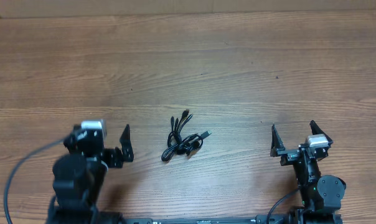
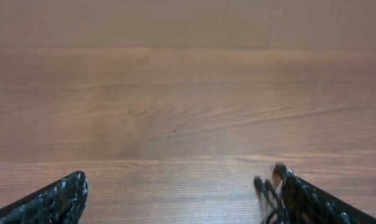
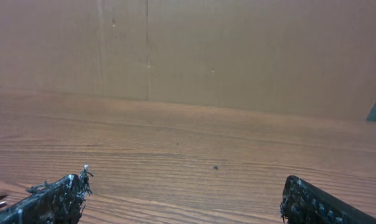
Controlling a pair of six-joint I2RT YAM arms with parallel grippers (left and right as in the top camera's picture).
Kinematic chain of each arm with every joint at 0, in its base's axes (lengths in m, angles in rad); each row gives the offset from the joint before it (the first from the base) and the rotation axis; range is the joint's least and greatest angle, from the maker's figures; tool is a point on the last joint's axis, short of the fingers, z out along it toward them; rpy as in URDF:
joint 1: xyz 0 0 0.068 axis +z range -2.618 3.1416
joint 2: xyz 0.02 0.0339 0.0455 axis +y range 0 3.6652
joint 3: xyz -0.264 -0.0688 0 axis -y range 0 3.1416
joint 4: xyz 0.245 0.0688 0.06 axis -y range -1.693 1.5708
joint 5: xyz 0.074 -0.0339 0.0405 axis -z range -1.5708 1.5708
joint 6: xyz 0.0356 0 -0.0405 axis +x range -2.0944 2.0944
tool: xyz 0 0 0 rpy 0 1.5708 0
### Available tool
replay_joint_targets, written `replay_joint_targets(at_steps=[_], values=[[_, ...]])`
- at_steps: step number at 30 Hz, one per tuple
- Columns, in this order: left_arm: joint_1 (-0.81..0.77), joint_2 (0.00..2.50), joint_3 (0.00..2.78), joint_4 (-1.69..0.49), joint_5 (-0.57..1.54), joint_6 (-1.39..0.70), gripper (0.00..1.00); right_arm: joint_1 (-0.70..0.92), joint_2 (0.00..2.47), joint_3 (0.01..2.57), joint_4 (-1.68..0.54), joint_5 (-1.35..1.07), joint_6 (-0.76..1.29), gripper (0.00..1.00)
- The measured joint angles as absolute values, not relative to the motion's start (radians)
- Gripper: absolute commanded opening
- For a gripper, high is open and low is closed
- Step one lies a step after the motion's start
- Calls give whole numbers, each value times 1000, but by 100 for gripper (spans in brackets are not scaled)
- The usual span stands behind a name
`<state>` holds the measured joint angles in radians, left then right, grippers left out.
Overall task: Untangle cables
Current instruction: 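Move the left gripper over the black cable bundle and lower it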
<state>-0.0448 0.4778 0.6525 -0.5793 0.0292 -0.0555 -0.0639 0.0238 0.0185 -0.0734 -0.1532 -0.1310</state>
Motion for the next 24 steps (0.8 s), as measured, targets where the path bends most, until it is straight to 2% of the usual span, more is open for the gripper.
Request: replay_joint_targets(at_steps=[17, 24], values=[[-45, 1235, 1349, -1197, 202, -53, 100, -64, 25, 19, -73, -154, -131, 100], [-89, 1393, 1396, -1285, 266, -49, 100, -64, 25, 19, -73, -154, -131, 100]])
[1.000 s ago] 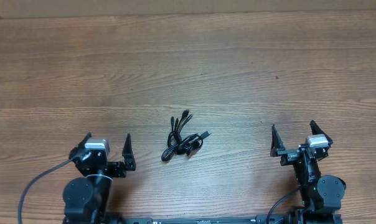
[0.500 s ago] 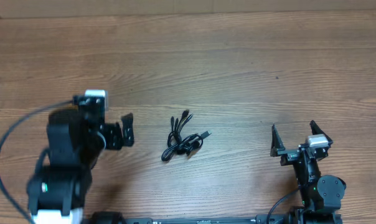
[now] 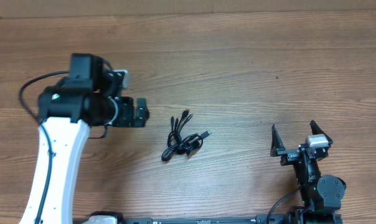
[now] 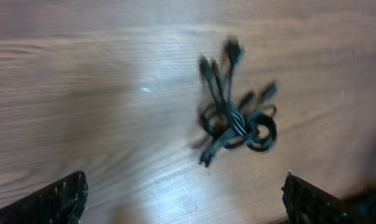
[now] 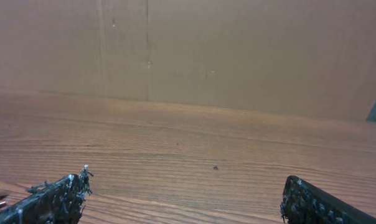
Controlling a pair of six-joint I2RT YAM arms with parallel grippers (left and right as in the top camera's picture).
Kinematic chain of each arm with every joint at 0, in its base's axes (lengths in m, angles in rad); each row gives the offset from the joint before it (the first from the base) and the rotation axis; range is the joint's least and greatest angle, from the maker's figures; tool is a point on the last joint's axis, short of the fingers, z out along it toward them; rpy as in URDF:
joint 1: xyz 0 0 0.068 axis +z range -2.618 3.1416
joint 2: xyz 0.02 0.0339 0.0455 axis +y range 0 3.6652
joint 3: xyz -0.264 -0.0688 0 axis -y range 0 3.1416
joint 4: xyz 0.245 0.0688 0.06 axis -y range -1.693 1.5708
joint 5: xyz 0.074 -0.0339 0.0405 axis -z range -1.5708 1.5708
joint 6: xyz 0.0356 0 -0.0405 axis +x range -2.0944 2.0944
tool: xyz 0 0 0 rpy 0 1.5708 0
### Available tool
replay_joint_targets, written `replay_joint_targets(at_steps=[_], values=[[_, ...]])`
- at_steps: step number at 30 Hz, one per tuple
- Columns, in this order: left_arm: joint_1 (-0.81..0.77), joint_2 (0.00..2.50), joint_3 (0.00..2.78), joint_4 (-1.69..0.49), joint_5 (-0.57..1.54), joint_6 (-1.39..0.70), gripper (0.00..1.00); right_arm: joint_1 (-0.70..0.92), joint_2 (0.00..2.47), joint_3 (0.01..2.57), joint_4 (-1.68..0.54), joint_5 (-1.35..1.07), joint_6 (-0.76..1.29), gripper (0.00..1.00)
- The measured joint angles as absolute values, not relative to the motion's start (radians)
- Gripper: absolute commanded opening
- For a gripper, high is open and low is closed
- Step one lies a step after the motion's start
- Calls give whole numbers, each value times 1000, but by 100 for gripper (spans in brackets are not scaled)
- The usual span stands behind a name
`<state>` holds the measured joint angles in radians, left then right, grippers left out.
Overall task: Untangle cables
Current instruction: 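Move the left gripper over the black cable bundle and lower it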
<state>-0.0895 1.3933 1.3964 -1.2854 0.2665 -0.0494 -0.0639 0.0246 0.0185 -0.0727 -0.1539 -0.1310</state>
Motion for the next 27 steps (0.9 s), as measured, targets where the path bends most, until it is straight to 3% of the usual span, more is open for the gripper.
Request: replay_joint_targets(at_steps=[8, 16, 17, 19, 27], values=[[-231, 1528, 1398, -1243, 287, -49, 100, -64, 25, 19, -72, -154, -131, 100], [-238, 1642, 1401, -1192, 297, -49, 100, -64, 25, 19, -73, -154, -131, 100], [-238, 1659, 1401, -1192, 297, -49, 99, -64, 25, 19, -73, -154, -131, 100], [-238, 1690, 1401, -1192, 297, -50, 87, -64, 25, 19, -73, -154, -131, 100], [-266, 1834, 1402, -1192, 280, -77, 89, -64, 25, 19, -73, -154, -131, 100]])
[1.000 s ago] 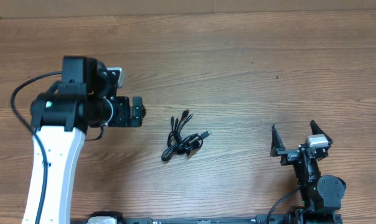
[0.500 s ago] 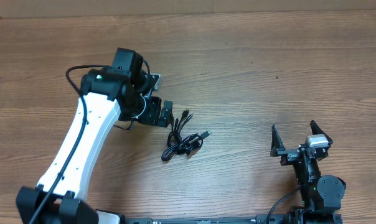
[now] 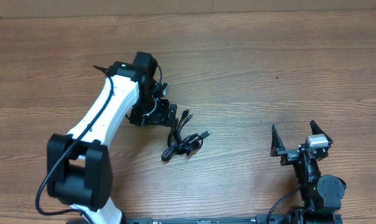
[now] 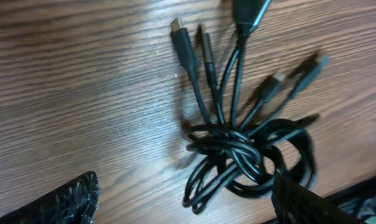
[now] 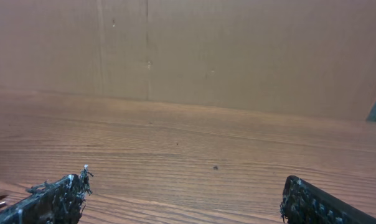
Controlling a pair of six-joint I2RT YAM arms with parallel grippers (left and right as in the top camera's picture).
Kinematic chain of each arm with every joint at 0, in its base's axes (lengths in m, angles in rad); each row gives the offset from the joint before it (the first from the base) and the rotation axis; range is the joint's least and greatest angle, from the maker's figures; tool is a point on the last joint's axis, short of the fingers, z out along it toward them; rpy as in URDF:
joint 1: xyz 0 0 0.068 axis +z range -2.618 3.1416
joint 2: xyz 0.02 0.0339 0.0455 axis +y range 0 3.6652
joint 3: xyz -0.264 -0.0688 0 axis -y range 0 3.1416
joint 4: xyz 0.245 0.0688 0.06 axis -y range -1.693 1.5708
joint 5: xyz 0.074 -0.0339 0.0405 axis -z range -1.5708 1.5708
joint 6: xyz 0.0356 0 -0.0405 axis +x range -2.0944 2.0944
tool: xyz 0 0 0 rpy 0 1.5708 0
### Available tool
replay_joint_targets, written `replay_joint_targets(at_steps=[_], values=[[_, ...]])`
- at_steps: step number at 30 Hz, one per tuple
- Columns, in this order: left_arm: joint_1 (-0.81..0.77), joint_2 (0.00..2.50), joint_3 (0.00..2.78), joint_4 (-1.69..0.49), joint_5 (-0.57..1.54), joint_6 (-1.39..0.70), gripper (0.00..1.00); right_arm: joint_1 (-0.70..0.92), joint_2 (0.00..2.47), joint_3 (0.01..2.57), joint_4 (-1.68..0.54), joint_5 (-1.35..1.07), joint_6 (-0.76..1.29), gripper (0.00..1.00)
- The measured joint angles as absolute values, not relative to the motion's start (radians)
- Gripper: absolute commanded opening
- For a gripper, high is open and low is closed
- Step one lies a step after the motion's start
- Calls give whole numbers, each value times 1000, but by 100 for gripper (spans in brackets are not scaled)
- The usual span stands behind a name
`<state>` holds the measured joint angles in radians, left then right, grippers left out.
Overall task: Untangle cables
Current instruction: 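Move the left gripper over the black cable bundle and lower it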
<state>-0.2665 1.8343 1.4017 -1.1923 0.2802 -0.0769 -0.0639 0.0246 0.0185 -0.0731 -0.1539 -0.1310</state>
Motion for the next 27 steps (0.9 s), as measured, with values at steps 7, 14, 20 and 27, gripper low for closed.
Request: replay_joint_targets(at_steps=[7, 14, 20, 27], values=[[-272, 1849, 1402, -1179, 216, 47, 90, -64, 25, 19, -73, -154, -131, 100], [-272, 1849, 1402, -1093, 193, 300, 98, -64, 25, 19, -73, -154, -132, 100], [-274, 1849, 1402, -1076, 268, 576, 100, -64, 25, 19, -73, -154, -131, 100], [-273, 1849, 1379, -1067, 285, 874, 100, -64, 25, 19, -73, -154, -131, 100]])
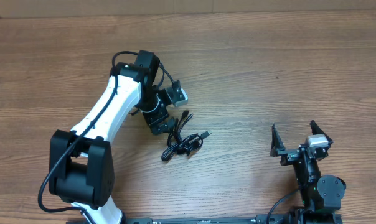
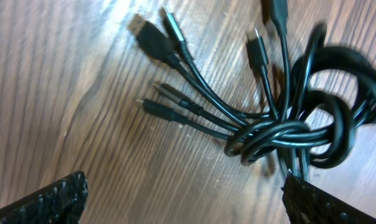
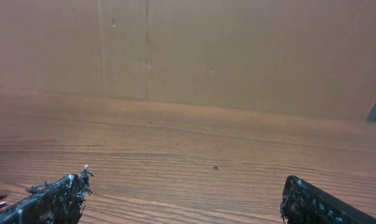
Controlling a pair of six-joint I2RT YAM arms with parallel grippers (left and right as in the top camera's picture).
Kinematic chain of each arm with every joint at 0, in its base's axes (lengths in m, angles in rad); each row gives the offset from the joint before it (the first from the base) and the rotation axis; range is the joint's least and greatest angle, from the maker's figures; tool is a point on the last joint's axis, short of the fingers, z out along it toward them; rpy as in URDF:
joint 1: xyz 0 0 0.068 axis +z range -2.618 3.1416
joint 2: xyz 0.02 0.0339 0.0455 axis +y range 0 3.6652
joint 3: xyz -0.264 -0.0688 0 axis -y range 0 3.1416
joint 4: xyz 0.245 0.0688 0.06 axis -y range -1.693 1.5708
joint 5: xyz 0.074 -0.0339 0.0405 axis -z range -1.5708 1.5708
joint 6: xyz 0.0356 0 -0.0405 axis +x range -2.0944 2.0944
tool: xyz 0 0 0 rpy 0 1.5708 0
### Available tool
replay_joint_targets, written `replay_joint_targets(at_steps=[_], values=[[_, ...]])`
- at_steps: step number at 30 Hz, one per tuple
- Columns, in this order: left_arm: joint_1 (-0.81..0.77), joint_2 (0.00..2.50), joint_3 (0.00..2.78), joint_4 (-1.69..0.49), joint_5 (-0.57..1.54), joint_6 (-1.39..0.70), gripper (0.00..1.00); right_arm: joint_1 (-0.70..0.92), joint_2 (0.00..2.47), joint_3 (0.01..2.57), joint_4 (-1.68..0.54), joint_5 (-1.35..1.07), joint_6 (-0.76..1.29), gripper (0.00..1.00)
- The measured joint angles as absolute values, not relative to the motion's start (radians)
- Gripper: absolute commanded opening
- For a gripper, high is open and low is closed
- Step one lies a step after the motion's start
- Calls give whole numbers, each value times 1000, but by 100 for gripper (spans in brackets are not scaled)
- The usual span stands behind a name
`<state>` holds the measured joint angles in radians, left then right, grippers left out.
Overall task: Untangle cables
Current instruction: 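Move the left gripper over the black cable bundle and lower it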
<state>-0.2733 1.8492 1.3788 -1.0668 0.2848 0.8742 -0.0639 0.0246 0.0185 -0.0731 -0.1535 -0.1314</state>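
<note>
A knotted bundle of black cables (image 1: pixel 183 139) lies on the wooden table near its middle; several plug ends fan out from a tight knot (image 2: pixel 281 134) in the left wrist view. My left gripper (image 1: pixel 162 124) hangs low over the bundle's upper left end, open, fingers (image 2: pixel 57 198) wide apart with only bare wood between them. My right gripper (image 1: pixel 297 142) rests at the near right, open, far from the cables.
The wooden table (image 1: pixel 250 68) stretches around on all sides. A brown cardboard wall (image 3: pixel 238 50) stands beyond the table in the right wrist view.
My left wrist has turned and come a little closer to the cables, so the bundle now lies rotated and further right in its view. The right arm has not moved.
My left gripper first rested at the near left, open, beside the bundle. Then it was raised at the far left of the table. Then it stood just left of the cable ends, and now it is low over them, still open. The cables and the right arm stayed put.
</note>
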Motion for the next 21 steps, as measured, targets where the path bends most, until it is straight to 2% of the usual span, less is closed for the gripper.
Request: replay_joint_targets(at_steps=[12, 16, 19, 21], values=[[-273, 1850, 1275, -1020, 347, 1083, 99, -64, 25, 19, -73, -154, -131, 100], [-273, 1851, 1271, -998, 403, 1110, 94, -64, 25, 19, -73, -154, -131, 100], [-273, 1869, 1261, -974, 432, 1121, 86, -64, 25, 19, -73, -154, -131, 100], [-274, 1887, 1256, -965, 438, 1129, 86, -64, 25, 19, -73, -154, -131, 100]])
